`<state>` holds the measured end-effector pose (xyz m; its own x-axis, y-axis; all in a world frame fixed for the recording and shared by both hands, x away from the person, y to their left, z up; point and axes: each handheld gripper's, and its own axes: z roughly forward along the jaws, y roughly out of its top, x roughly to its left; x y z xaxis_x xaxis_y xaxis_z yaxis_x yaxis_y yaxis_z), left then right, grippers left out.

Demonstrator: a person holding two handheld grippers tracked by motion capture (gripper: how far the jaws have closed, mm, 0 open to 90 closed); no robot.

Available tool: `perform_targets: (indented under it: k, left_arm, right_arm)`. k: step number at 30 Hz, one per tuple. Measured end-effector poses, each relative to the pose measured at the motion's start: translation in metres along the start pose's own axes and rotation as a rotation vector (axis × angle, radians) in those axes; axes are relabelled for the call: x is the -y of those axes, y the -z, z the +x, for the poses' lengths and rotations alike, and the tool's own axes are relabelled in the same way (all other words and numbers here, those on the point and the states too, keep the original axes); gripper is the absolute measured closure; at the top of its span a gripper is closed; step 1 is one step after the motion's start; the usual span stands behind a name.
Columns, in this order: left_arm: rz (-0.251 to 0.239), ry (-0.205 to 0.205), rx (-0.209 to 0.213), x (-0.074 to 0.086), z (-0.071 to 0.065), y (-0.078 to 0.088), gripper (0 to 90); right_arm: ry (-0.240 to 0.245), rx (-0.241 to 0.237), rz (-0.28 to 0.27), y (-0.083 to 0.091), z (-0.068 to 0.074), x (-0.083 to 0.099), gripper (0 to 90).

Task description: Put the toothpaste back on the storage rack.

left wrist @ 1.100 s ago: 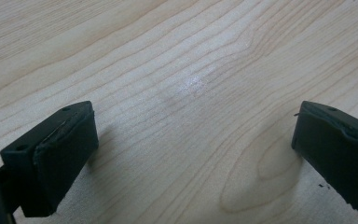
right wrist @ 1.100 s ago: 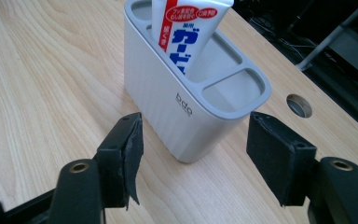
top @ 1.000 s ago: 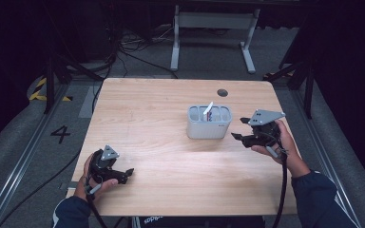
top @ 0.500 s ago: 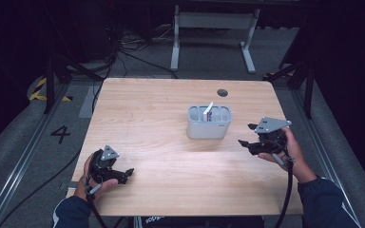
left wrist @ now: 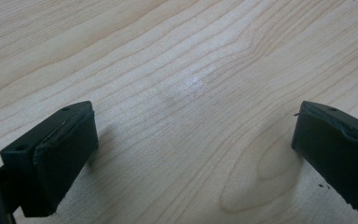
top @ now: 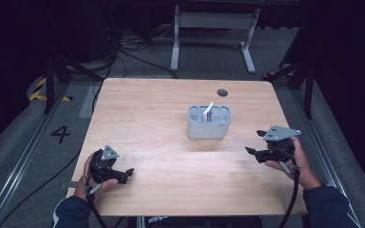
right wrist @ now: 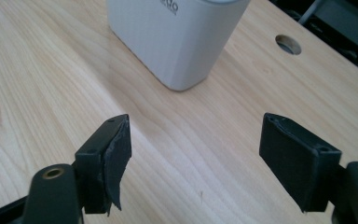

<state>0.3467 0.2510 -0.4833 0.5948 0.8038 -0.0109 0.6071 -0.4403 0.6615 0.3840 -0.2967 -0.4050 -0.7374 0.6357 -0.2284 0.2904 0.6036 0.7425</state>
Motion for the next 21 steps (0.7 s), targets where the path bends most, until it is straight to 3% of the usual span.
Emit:
perform_targets:
  k: [11, 12, 20, 21]
  left_arm:
    - [0.0, -0.001, 0.004, 0.0, 0.0, 0.0, 0.5]
    - [-0.002, -0.015, 0.003, -0.001, 0.001, 0.0, 0.5]
    - [-0.001, -0.016, 0.004, -0.001, 0.001, 0.0, 0.4]
    - [-0.001, -0.016, 0.003, -0.001, 0.002, 0.0, 0.4]
  right_arm:
    - [-0.033, -0.018, 0.016, 0.005, 0.0, 0.031, 24.1]
    - [-0.046, -0.023, 0.026, 0.005, 0.0, 0.039, 24.8]
    - [-0.083, -0.047, 0.045, 0.006, -0.001, 0.067, 24.1]
    - [-0.105, -0.06, 0.051, 0.005, -0.001, 0.075, 23.6]
